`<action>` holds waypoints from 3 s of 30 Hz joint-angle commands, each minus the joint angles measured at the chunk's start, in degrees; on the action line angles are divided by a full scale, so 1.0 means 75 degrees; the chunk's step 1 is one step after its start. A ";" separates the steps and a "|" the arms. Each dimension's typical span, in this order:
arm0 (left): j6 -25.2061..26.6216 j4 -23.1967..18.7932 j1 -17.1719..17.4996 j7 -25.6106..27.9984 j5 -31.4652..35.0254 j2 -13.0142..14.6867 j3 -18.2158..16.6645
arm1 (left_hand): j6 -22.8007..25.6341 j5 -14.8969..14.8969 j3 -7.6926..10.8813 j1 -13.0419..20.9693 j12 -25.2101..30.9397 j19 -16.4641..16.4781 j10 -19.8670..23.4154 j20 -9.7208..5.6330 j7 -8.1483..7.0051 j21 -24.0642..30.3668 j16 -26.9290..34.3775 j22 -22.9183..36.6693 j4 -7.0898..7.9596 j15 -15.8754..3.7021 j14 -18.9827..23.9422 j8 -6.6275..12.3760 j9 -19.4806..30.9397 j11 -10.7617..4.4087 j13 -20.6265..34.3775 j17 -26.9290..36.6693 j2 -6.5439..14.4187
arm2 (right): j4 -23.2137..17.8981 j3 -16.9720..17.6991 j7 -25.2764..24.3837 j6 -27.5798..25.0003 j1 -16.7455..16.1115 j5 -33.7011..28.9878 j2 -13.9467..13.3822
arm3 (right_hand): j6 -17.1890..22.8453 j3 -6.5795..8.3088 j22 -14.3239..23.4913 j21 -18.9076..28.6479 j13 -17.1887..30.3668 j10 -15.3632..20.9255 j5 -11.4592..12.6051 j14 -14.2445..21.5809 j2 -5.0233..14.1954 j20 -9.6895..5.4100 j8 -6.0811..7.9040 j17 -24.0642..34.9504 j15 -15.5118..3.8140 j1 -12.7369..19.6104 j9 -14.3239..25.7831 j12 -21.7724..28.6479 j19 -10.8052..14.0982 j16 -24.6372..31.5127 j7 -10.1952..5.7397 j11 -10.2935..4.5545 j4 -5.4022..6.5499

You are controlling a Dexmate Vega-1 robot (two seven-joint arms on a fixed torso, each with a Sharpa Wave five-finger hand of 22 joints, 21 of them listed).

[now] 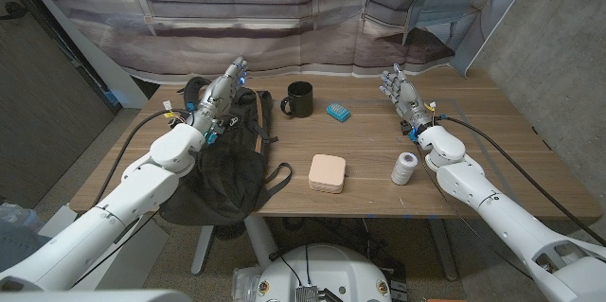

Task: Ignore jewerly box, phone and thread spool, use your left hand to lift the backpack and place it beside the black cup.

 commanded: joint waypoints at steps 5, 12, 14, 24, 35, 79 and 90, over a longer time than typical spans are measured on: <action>-0.0189 -0.0422 0.0625 0.0457 0.0532 0.0158 -0.0308 | 0.0089 0.0006 -0.0013 0.0114 0.0068 0.0081 0.0061 -0.0372 -0.0009 0.0054 0.0067 0.0020 -0.0059 0.0017 0.0061 0.0040 0.0024 -0.0040 0.0045 0.0032 0.0020 | -0.0333 0.0069 -0.0063 -0.0078 -0.0150 0.0013 -0.0154 | 0.0086 -0.0012 0.0024 -0.0015 0.0046 0.0083 -0.0049 0.0107 0.0056 -0.0118 -0.0041 0.0028 0.0008 0.0037 0.0021 -0.0027 0.0157 -0.0004 -0.0024 -0.0046 -0.0020; -0.0193 -0.0463 0.0776 0.0500 0.0682 0.0224 -0.0407 | 0.0127 0.0004 -0.0018 0.0136 0.0077 0.0110 0.0099 -0.0363 -0.0014 0.0061 0.0081 0.0017 -0.0069 0.0019 0.0118 0.0049 0.0025 -0.0041 0.0046 0.0031 0.0030 | -0.0287 0.0028 -0.0027 -0.0086 -0.0105 0.0008 -0.0111 | 0.0110 -0.0020 0.0024 -0.0030 0.0046 0.0104 -0.0055 0.0127 0.0061 -0.0113 -0.0043 0.0028 0.0005 0.0042 0.0021 -0.0029 0.0175 -0.0006 -0.0028 -0.0045 -0.0025; -0.0149 -0.0495 0.0791 0.0520 0.0721 0.0240 -0.0423 | 0.0144 0.0004 -0.0019 0.0141 0.0078 0.0124 0.0106 -0.0364 -0.0015 0.0065 0.0082 0.0017 -0.0071 0.0020 0.0126 0.0054 0.0025 -0.0046 0.0046 0.0031 0.0032 | -0.0276 0.0024 -0.0021 -0.0079 -0.0095 0.0013 -0.0095 | 0.0111 -0.0022 0.0025 -0.0034 0.0046 0.0107 -0.0057 0.0129 0.0063 -0.0116 -0.0045 0.0028 0.0005 0.0043 0.0021 -0.0030 0.0178 -0.0008 -0.0026 -0.0048 -0.0026; -0.0004 -0.0609 0.0870 0.0532 0.0830 0.0339 -0.0540 | 0.0201 0.0002 -0.0034 0.0177 0.0095 0.0173 0.0180 -0.0350 -0.0030 0.0073 0.0092 0.0013 -0.0088 -0.0012 0.0197 0.0065 0.0027 -0.0060 0.0046 0.0032 0.0040 | -0.0140 -0.0035 0.0080 0.0138 -0.0107 -0.0030 -0.0005 | 0.0142 -0.0032 0.0026 -0.0056 0.0046 0.0133 -0.0066 0.0151 0.0074 -0.0105 -0.0046 0.0030 0.0002 0.0046 0.0021 -0.0034 0.0194 -0.0011 -0.0035 -0.0047 -0.0030; -0.0223 -0.0637 0.1139 0.0599 0.0886 0.0328 -0.0810 | 0.0250 0.0003 -0.0053 0.0211 0.0093 0.0187 0.0214 -0.0343 -0.0033 0.0067 0.0090 0.0011 -0.0104 -0.0026 0.0239 0.0070 0.0028 -0.0073 0.0047 0.0033 0.0043 | -0.0133 -0.0045 0.0079 0.0122 -0.0116 -0.0050 -0.0022 | 0.0170 -0.0040 0.0027 -0.0080 0.0046 0.0149 -0.0076 0.0168 0.0088 -0.0097 -0.0049 0.0030 0.0014 0.0052 0.0022 -0.0042 0.0209 -0.0016 -0.0048 -0.0064 -0.0034; -0.0940 -0.0771 0.2392 0.0539 0.1419 0.0299 -0.1869 | 0.0425 0.0039 -0.0184 0.0338 0.0103 0.0515 0.0412 -0.0286 -0.0072 0.0122 0.0096 0.0001 -0.0186 -0.0059 0.0478 0.0077 0.0030 -0.0098 0.0048 0.0034 -0.0053 | -0.0253 -0.0107 0.0053 -0.0024 0.0023 -0.0112 -0.0014 | 0.0205 -0.0088 0.0031 -0.0208 0.0048 0.0140 -0.0110 0.0102 0.0122 -0.0140 -0.0083 0.0035 0.0031 0.0066 0.0024 -0.0098 0.0196 -0.0065 -0.0025 -0.0018 -0.0053; -0.1119 -0.0766 0.2631 0.0530 0.1495 0.0104 -0.2105 | 0.0446 0.0051 -0.0207 0.0360 0.0097 0.0540 0.0427 -0.0261 -0.0070 0.0118 0.0088 0.0001 -0.0201 -0.0045 0.0490 0.0075 0.0030 -0.0105 0.0048 0.0035 -0.0071 | -0.0400 -0.0115 0.0017 -0.0124 -0.0004 -0.0128 -0.0068 | 0.0209 -0.0098 0.0032 -0.0227 0.0049 0.0146 -0.0116 0.0113 0.0130 -0.0136 -0.0090 0.0035 0.0015 0.0068 0.0025 -0.0104 0.0214 -0.0062 -0.0021 -0.0032 -0.0056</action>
